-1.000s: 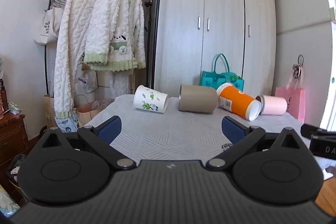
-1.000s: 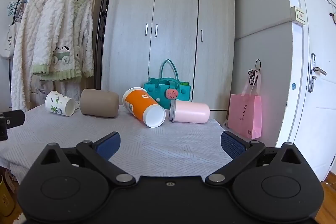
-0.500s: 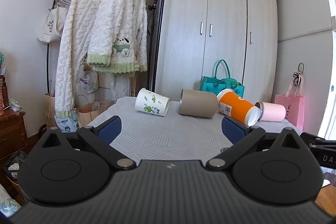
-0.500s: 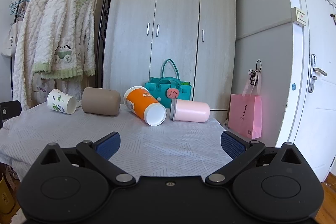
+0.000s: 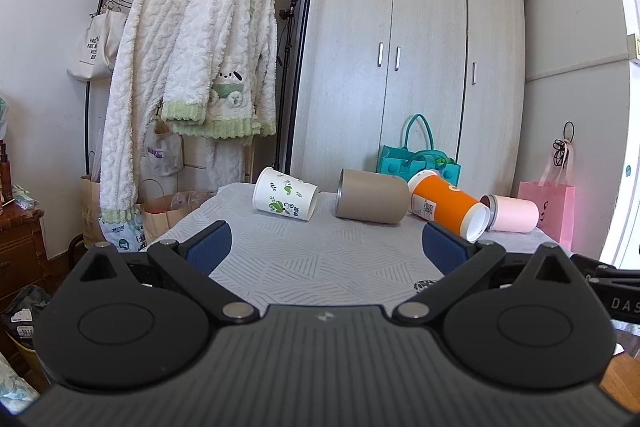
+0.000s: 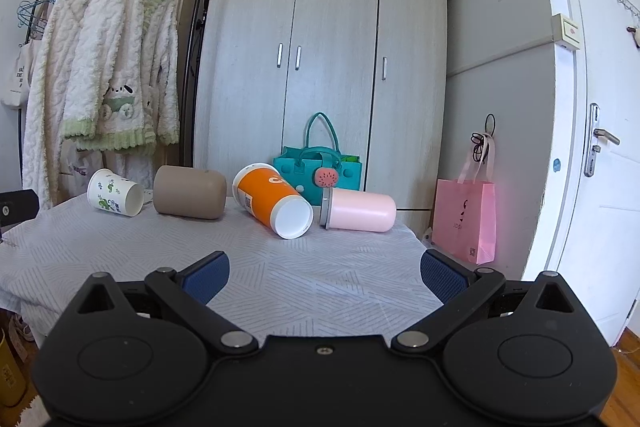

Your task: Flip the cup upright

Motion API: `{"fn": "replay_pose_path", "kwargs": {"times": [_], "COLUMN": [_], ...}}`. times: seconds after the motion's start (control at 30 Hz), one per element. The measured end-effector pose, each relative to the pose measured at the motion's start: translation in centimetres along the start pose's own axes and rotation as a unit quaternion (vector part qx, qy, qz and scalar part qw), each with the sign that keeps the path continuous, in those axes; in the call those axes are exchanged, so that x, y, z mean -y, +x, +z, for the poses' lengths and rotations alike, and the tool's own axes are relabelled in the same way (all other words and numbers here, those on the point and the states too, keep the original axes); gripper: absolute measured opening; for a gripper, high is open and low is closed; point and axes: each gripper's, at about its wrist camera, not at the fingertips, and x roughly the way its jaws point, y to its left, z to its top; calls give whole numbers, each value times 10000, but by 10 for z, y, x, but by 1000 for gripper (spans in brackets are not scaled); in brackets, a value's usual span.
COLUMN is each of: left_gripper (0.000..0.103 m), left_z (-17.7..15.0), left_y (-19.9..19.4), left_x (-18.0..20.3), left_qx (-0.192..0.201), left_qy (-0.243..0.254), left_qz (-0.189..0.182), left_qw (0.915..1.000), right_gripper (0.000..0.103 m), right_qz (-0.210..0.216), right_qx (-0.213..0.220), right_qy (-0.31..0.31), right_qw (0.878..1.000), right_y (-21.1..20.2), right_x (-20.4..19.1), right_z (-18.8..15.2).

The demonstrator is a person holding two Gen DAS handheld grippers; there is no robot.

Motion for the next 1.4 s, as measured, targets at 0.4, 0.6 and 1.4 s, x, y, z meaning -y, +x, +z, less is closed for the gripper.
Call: {"fn": "replay_pose_path", "kwargs": {"times": [0.4, 0.6, 1.4], "left_gripper": [103, 103, 103], "left_z": [-3, -1, -5], "left_y": [0, 2, 29], "left_x": [-2, -3, 3], "left_qx": [56, -46, -416], "left_qy": [-128, -137, 88], "left_qz": [-252, -297, -316], "left_qw": [9996, 9995, 9986], "right_gripper": [103, 103, 103], "right_qz": [-21, -16, 153], "right_qx": [3, 12, -412], "right_qy": [-16, -20, 12], "right_qw": [10000, 10000, 9990], "right_y": [1, 4, 40], "right_x": [2, 2, -4], "right_z": [-1, 0, -13]}}
